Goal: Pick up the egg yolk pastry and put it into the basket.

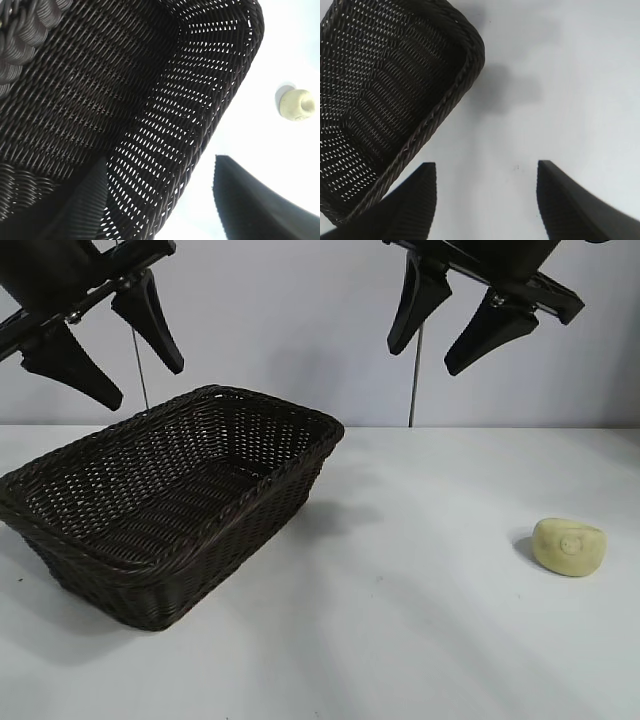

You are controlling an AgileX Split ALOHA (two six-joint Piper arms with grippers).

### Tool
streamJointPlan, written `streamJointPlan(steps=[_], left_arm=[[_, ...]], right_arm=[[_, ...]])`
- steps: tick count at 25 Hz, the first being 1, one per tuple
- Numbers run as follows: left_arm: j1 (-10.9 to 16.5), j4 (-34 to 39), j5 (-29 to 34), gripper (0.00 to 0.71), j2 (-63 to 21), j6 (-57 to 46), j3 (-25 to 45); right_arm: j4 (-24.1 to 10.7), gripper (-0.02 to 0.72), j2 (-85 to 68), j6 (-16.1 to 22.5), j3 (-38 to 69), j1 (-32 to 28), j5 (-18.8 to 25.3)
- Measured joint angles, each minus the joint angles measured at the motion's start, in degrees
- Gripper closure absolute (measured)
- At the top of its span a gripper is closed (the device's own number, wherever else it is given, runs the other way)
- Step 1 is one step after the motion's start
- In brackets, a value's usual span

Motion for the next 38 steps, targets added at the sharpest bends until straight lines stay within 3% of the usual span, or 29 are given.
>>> streamJointPlan(steps=[33, 38], left_arm=[[0.0, 0.0, -1.2, 0.258, 0.0, 0.0, 0.0], [0.0, 0.1, 1.7, 0.258, -0.5, -0.2, 0.0]], right_arm=[[-0.2, 0.272, 0.0, 0.0, 0.0, 0.0, 0.5], [-0.5, 0.272, 0.0, 0.0, 0.0, 0.0, 0.5]])
